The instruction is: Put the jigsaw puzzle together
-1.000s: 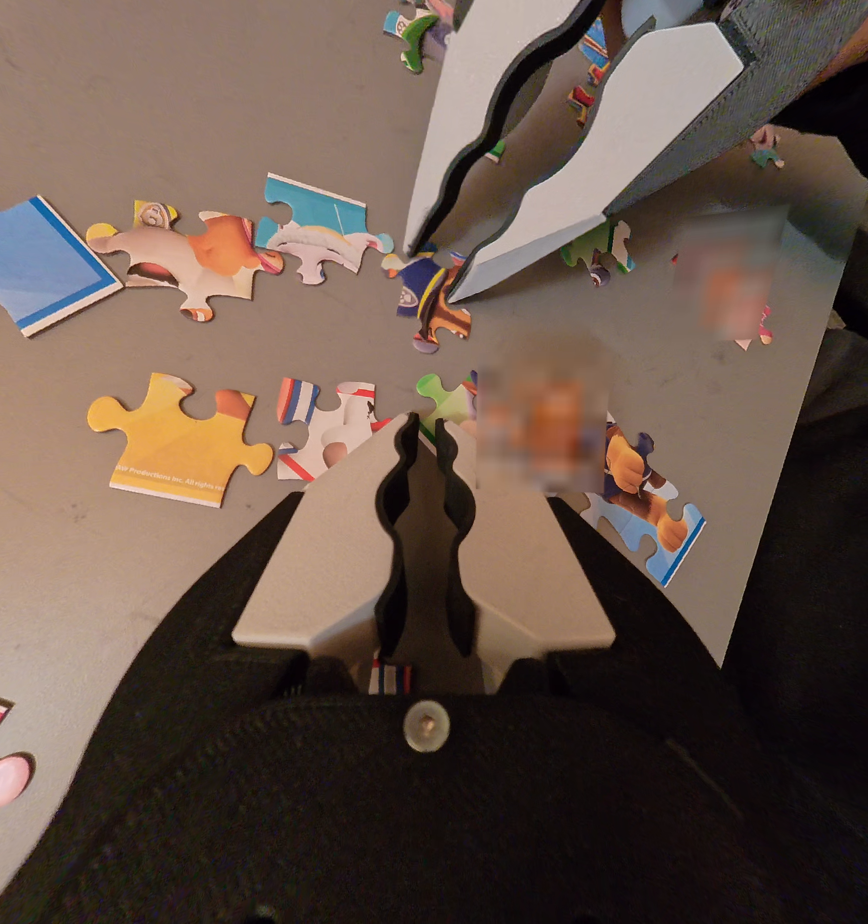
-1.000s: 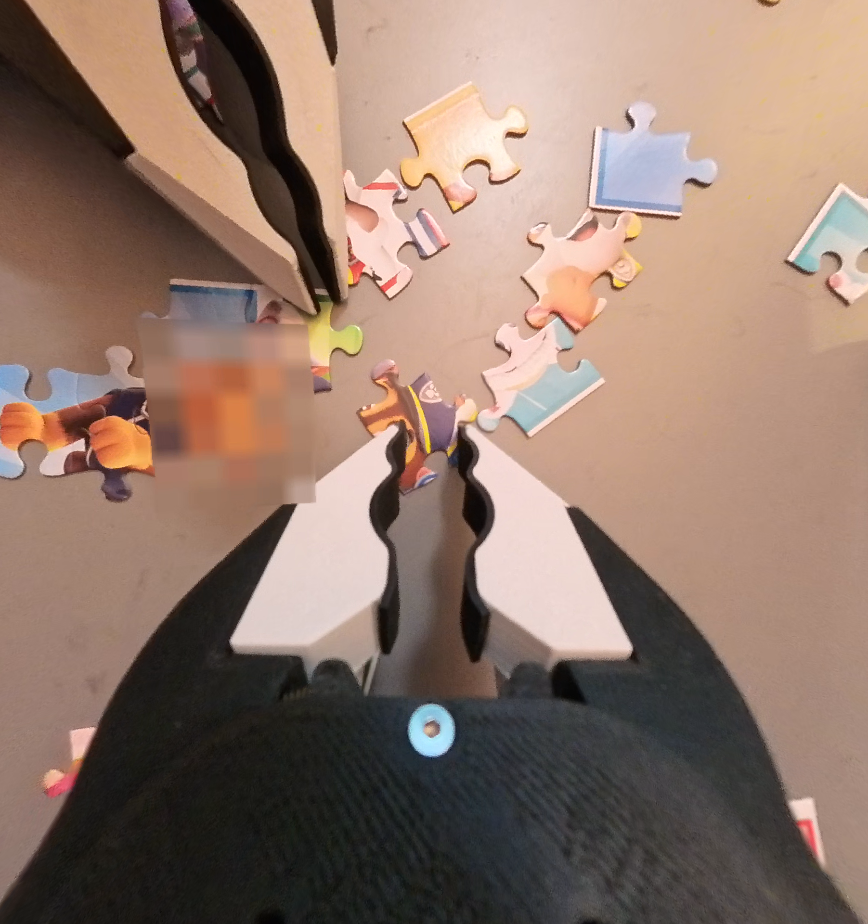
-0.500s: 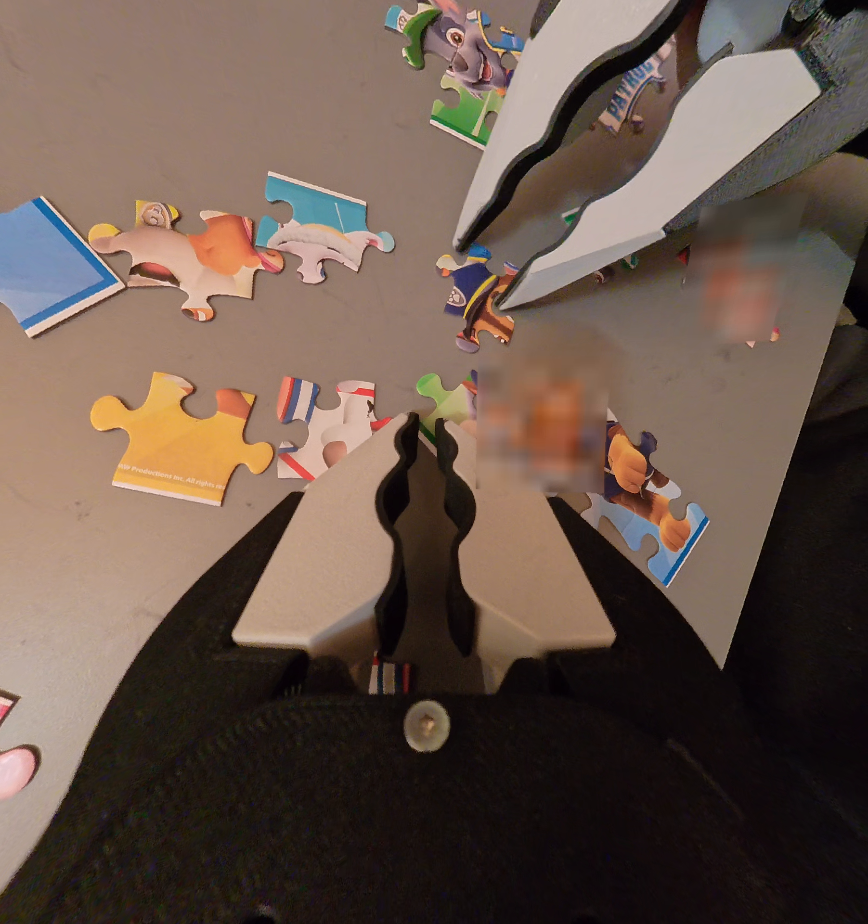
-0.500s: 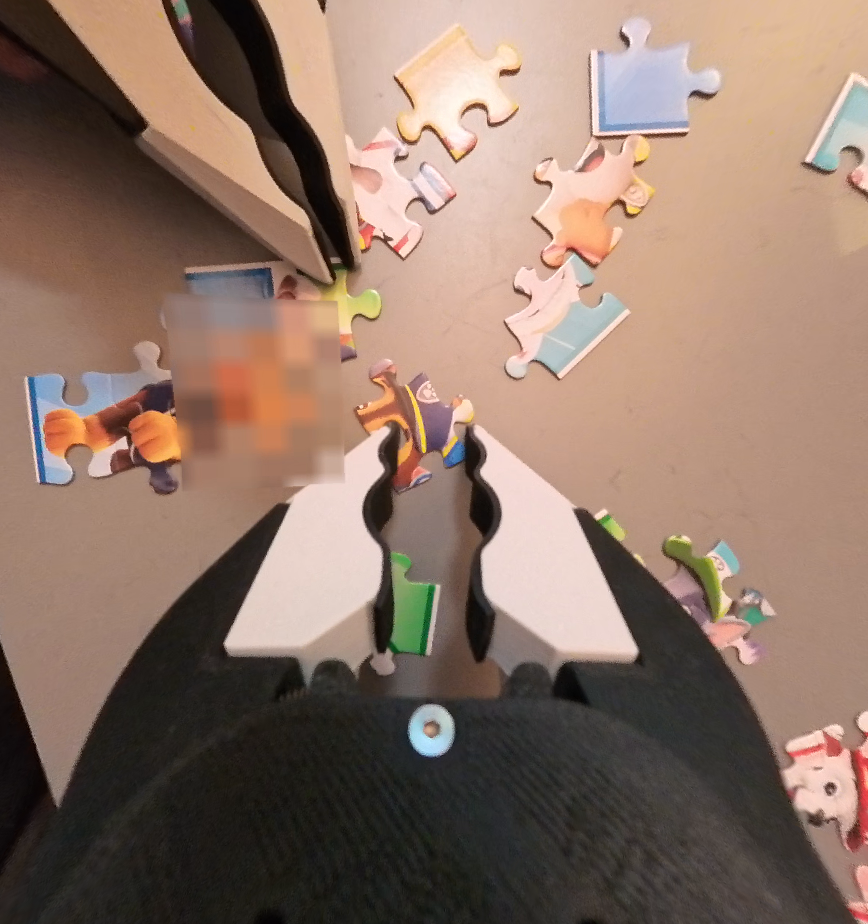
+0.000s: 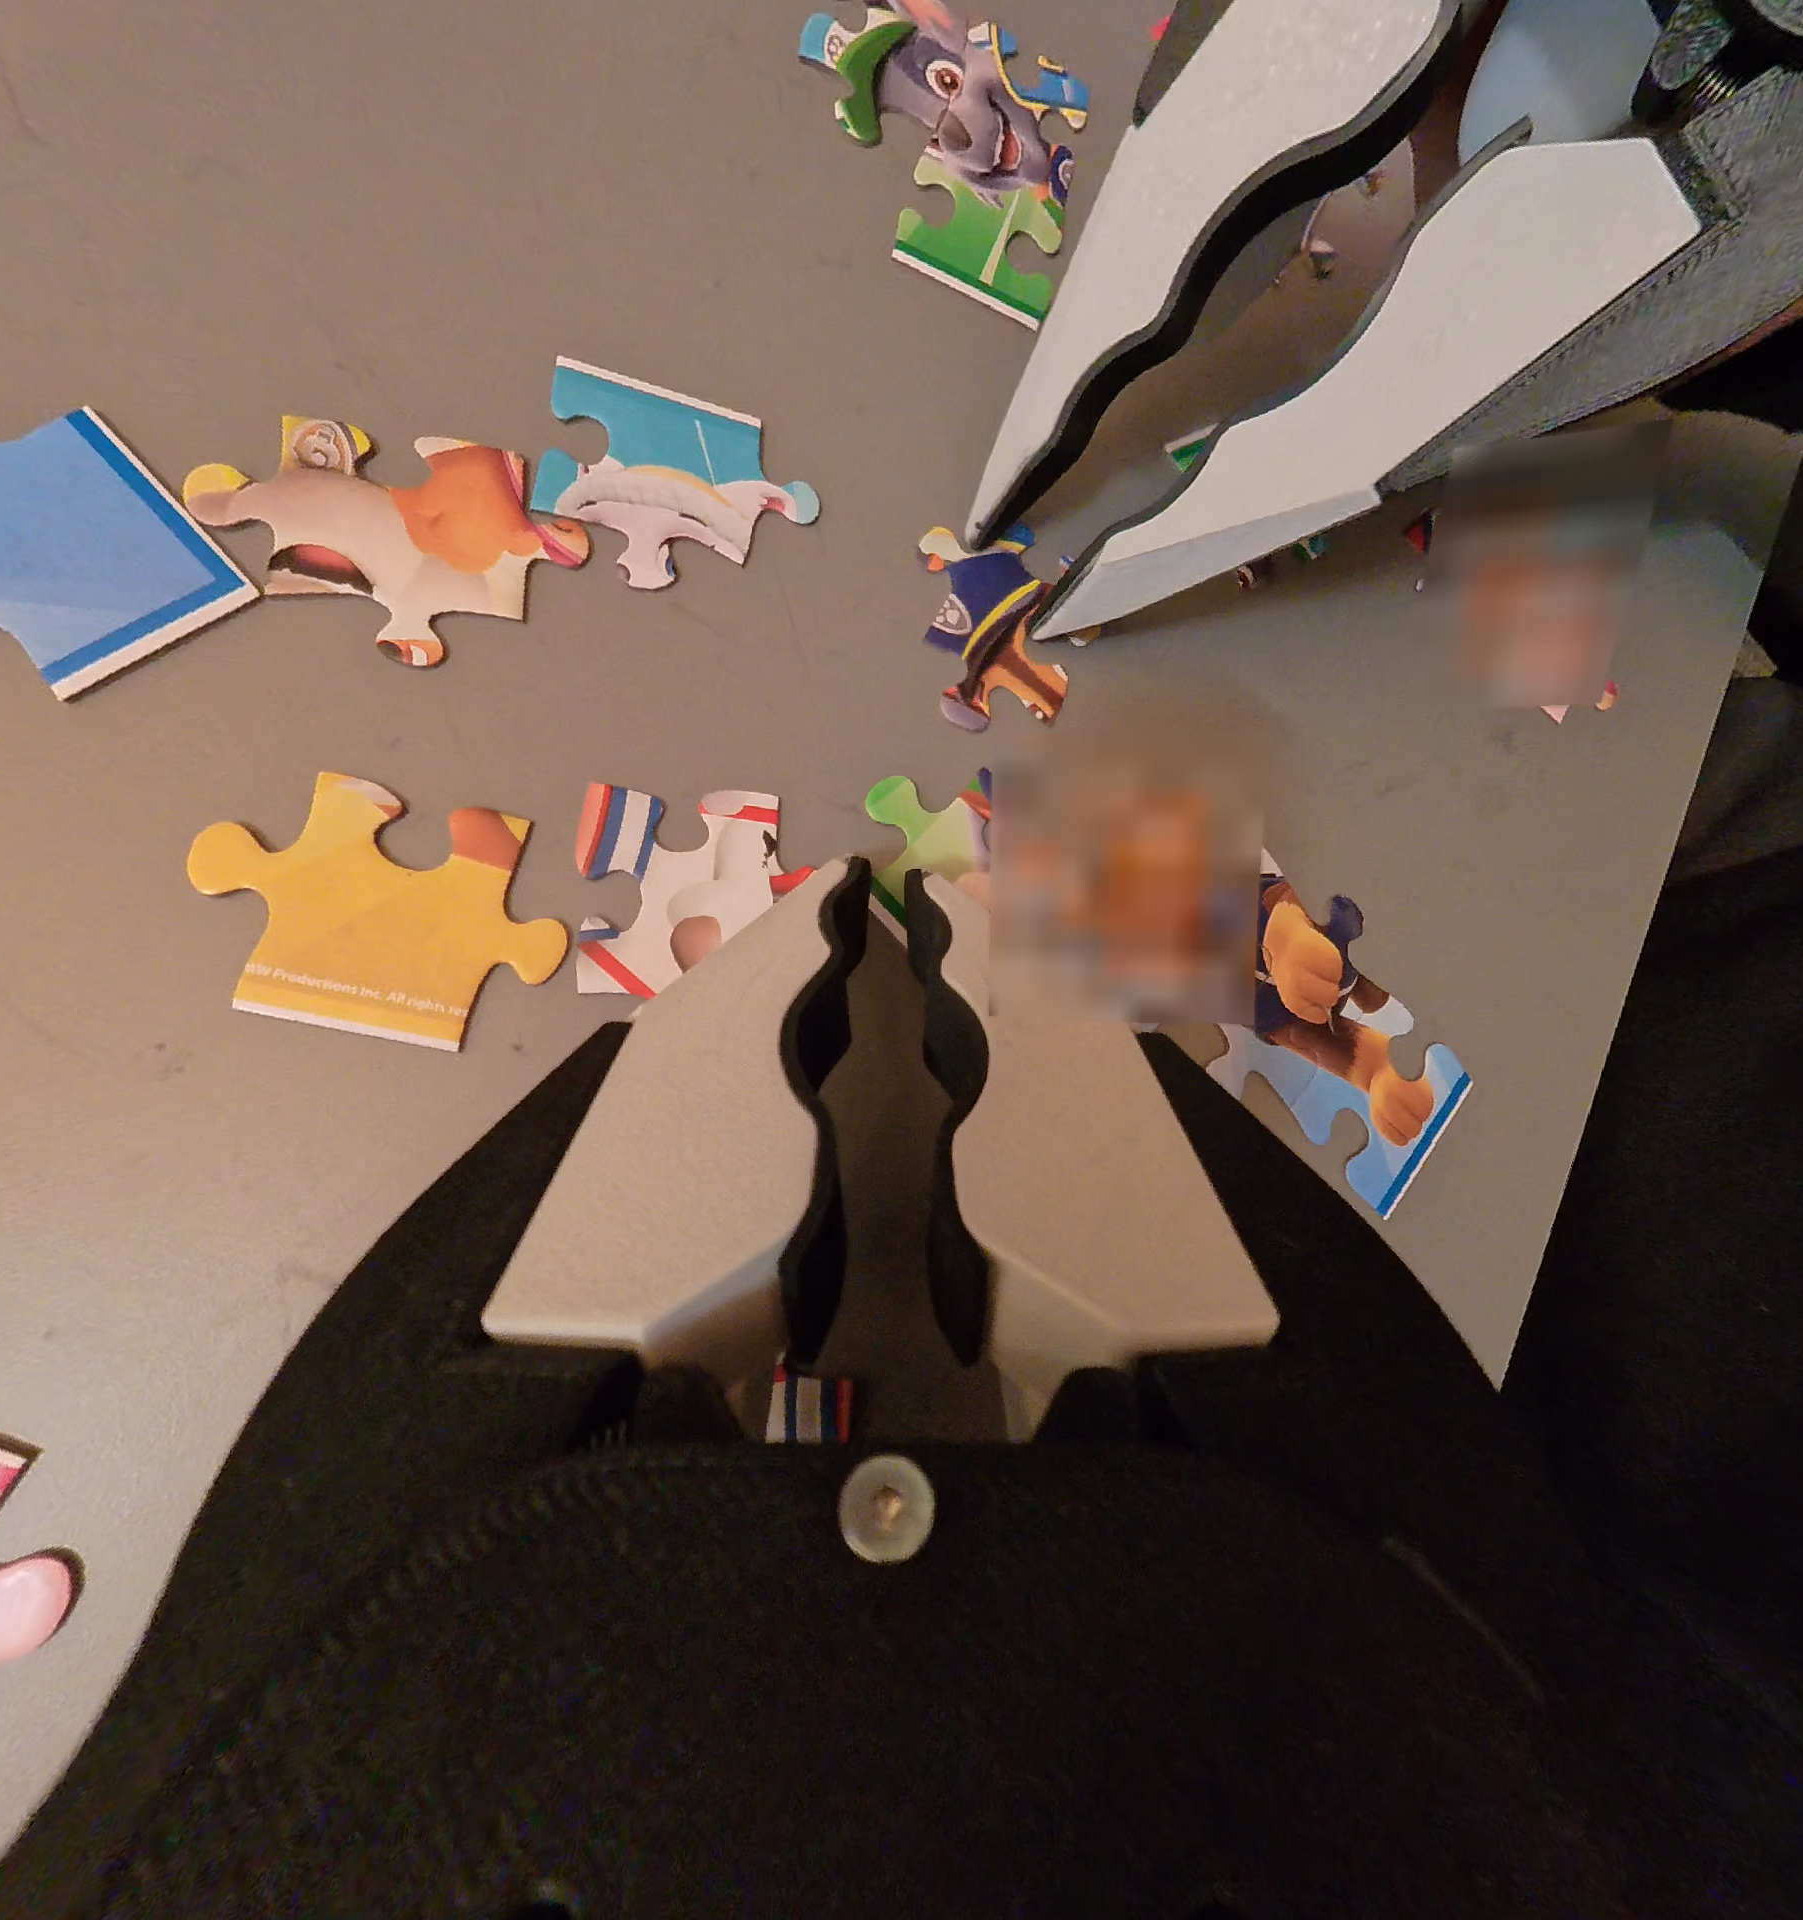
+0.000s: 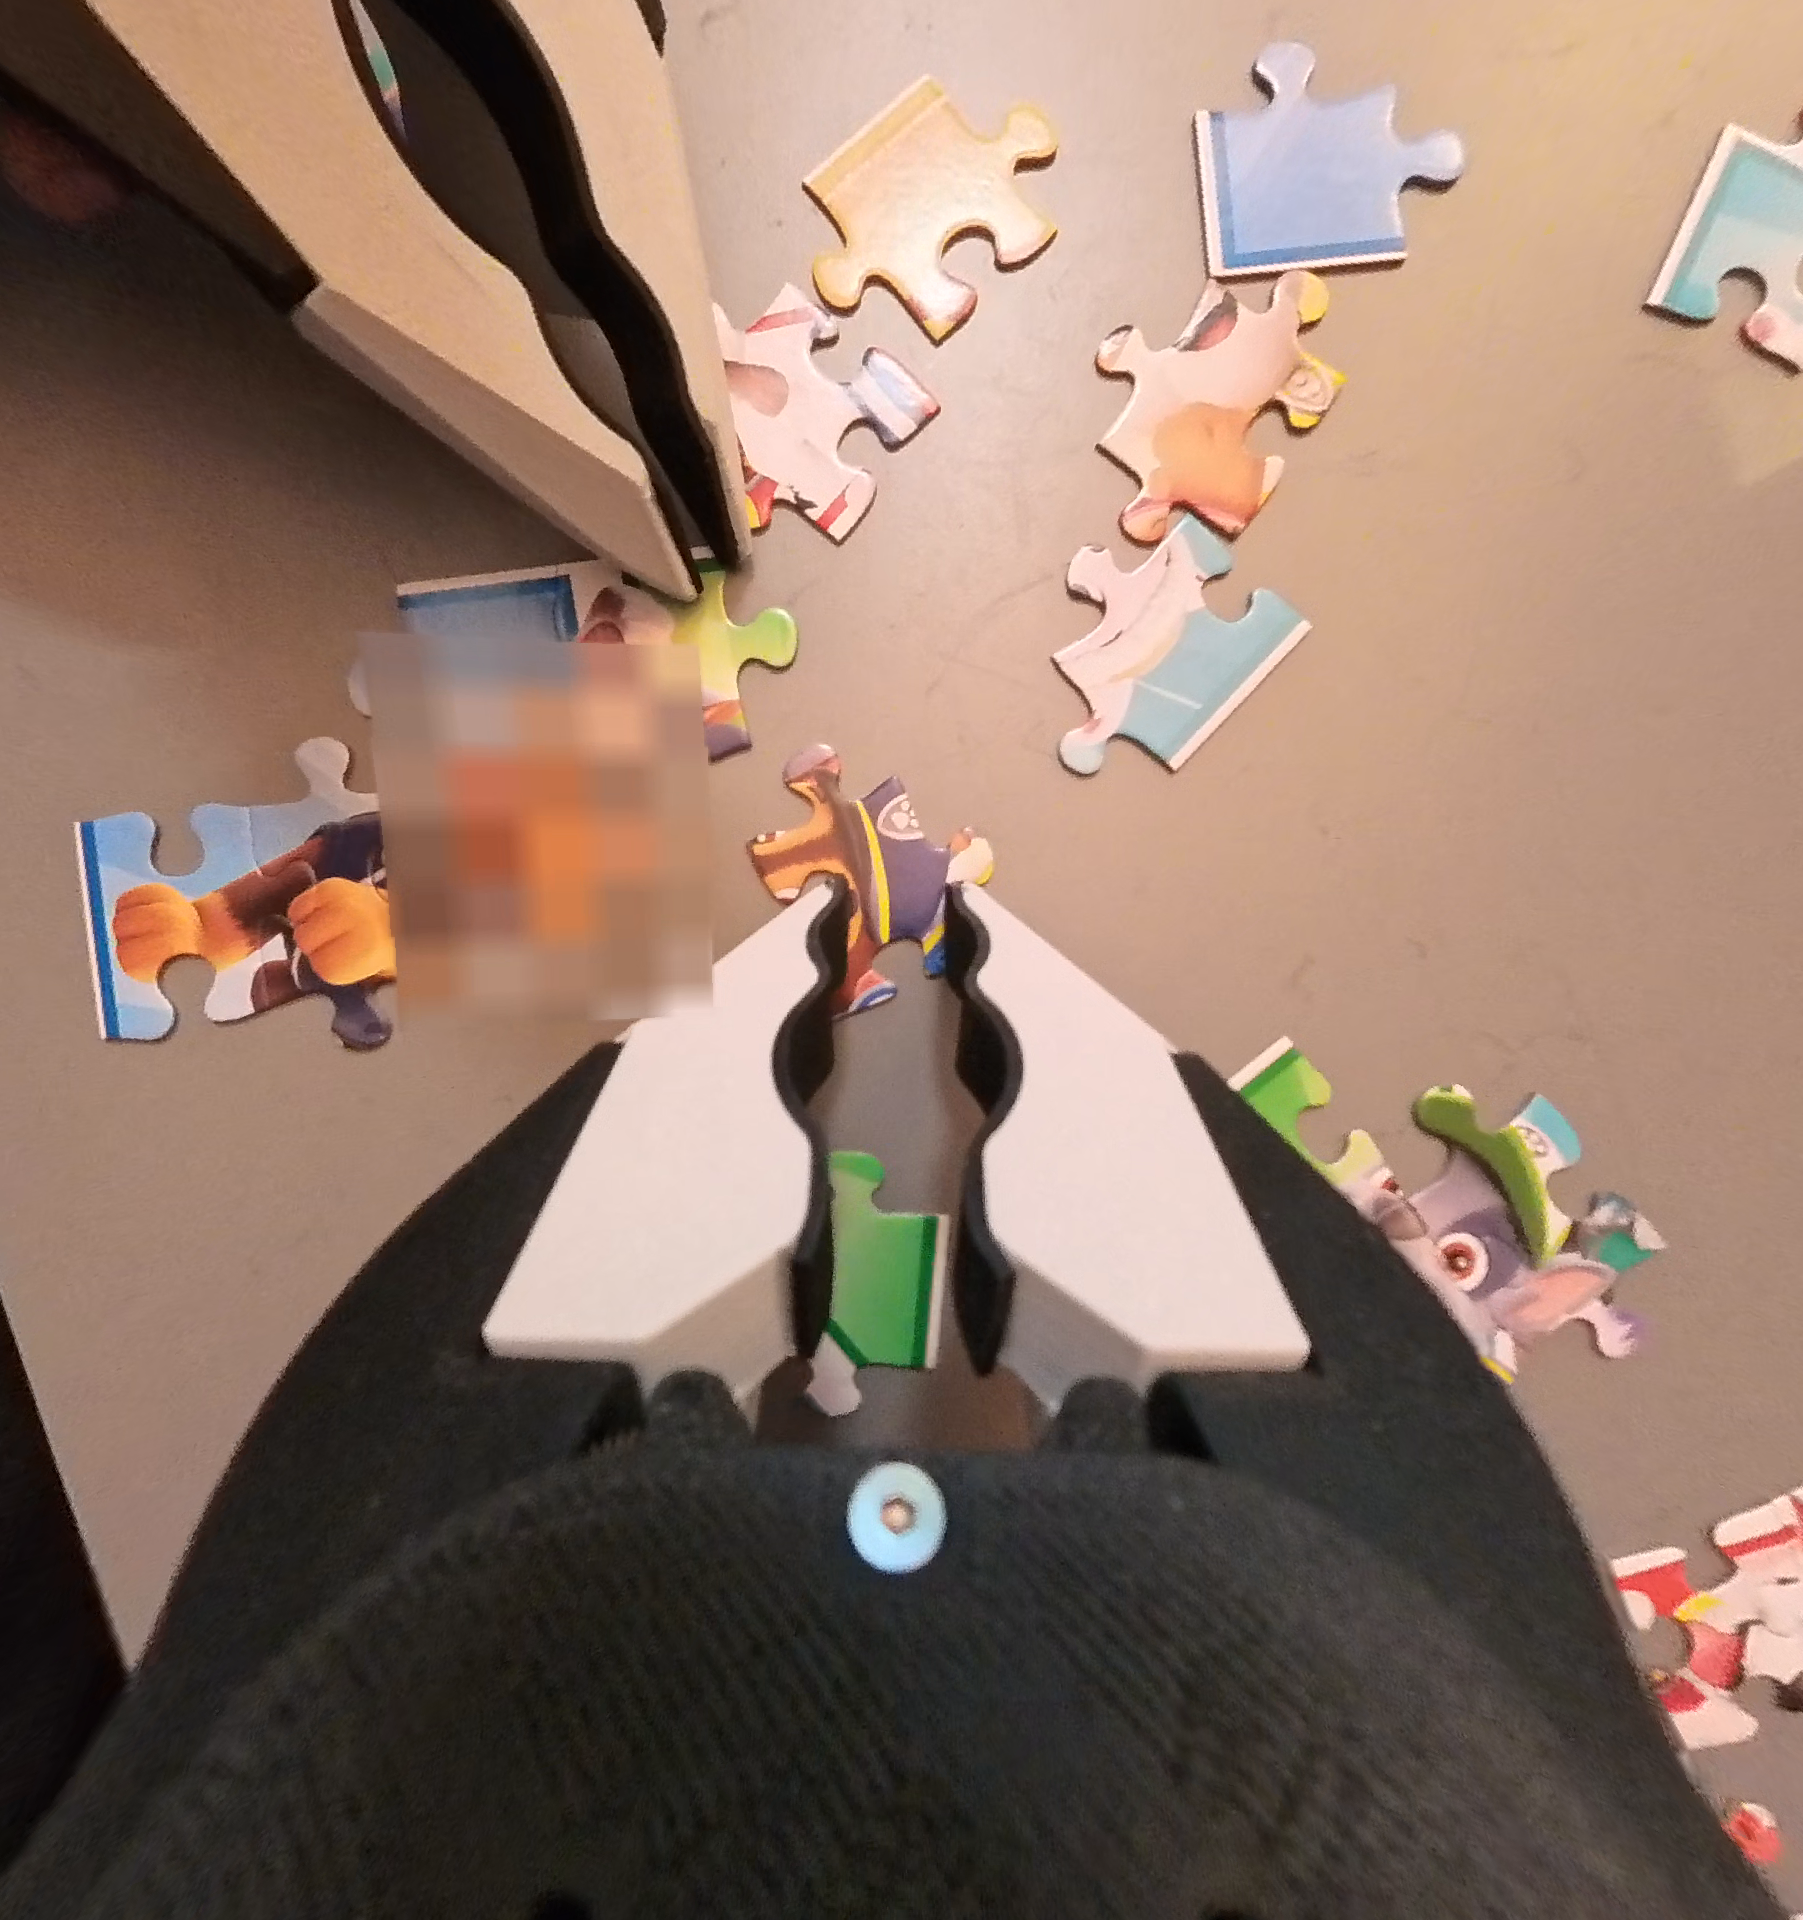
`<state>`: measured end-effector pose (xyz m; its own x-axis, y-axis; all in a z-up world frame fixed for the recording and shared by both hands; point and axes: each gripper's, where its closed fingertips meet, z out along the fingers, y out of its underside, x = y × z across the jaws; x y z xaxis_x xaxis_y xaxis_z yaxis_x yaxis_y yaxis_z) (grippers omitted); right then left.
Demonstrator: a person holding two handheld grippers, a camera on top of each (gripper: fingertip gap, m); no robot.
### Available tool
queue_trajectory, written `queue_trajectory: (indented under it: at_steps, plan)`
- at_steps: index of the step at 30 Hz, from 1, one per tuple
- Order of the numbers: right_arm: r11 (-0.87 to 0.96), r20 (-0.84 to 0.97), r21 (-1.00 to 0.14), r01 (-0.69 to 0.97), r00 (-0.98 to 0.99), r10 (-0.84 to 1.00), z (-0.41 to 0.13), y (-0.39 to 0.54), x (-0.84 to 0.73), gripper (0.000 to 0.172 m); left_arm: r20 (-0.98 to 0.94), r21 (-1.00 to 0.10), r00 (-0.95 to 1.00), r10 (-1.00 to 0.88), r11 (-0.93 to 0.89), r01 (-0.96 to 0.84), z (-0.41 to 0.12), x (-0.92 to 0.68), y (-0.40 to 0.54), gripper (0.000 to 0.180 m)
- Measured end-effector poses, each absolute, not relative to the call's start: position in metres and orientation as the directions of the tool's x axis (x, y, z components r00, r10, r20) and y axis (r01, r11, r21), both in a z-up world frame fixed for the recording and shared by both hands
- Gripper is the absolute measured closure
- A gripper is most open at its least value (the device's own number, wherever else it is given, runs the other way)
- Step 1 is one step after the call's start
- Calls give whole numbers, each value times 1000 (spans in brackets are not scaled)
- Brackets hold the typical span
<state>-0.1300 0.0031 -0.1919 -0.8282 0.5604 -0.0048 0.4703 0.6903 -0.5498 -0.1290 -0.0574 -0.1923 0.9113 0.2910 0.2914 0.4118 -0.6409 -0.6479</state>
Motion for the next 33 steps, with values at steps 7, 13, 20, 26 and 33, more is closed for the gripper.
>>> queue_trajectory:
  at_steps: [7,13,20,26,33]
  plan:
    - [668,-28,-566,484,-821,571,-185,0,-124,164,300,-648,909,291,-637,418,-192,-129,-57,176]
    - [677,60,-583,450,-807,587,-182,8,-143,141,300,-647,908,292,-637,419,-192,-129,-57,176]
    - [714,-13,-577,396,-879,477,-192,10,-150,126,294,-646,910,292,-641,414,-192,-128,-58,175]
    - [759,-5,-566,324,-921,389,-193,13,-147,127,312,-649,906,285,-633,423,-192,-129,-58,176]
    - [790,-5,-530,308,-933,360,-193,11,-144,146,311,-649,906,286,-633,423,-192,-129,-58,177]
